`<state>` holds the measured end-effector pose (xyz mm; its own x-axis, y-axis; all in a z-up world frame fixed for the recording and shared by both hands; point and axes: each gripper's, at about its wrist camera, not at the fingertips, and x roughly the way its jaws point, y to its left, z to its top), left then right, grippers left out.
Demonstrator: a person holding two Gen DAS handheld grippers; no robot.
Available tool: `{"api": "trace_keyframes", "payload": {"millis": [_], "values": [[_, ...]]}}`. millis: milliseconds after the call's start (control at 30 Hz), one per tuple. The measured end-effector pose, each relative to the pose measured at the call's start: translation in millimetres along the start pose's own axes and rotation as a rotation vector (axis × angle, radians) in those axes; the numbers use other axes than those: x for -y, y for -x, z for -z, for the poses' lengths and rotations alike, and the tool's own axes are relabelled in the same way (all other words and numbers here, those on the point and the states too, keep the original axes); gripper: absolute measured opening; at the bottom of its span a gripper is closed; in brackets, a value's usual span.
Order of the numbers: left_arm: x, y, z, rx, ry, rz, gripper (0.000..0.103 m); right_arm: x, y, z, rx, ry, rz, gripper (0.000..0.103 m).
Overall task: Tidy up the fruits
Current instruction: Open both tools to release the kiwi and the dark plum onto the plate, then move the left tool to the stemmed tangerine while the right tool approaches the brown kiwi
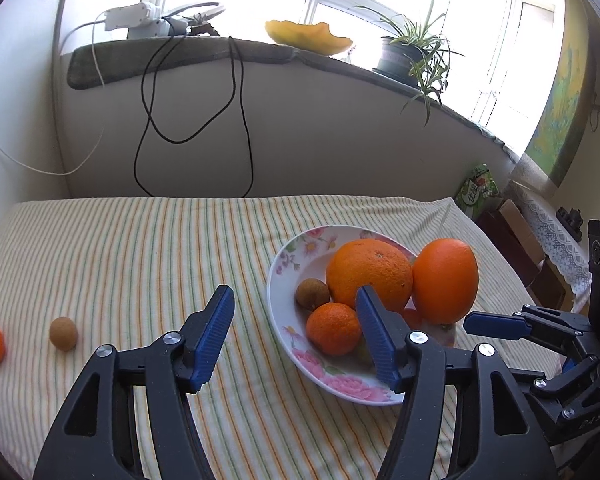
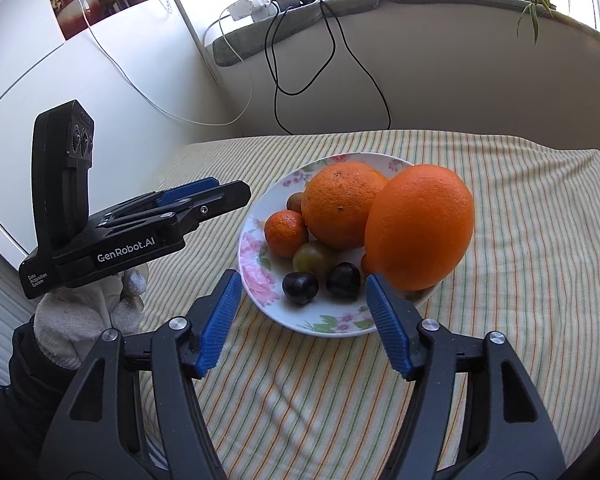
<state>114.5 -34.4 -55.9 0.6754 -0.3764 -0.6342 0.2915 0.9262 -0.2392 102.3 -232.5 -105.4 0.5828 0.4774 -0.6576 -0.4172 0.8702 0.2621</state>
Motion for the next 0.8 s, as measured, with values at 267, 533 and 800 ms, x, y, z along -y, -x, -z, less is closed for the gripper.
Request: {"api": "trace_keyframes", "payload": {"millis": [267,533,800], "values": [[-4.4,10.8,1.2,0.002,0.004,-0.055,0.08,-15.6,3.9,-2.5,0.005,0.052,0.015,0.074],[-15.7,23.3,5.0,0.007,0.009,-0.098,0.08,-29.5,2.3,-5.2,0.011,0.089,0.009,0.083],[-29.1,35.2,9.6,0.017,0.031,-0.137,0.08,-39.6,-1.4,-9.3,0.001,0.109,0.008,0.083]]}}
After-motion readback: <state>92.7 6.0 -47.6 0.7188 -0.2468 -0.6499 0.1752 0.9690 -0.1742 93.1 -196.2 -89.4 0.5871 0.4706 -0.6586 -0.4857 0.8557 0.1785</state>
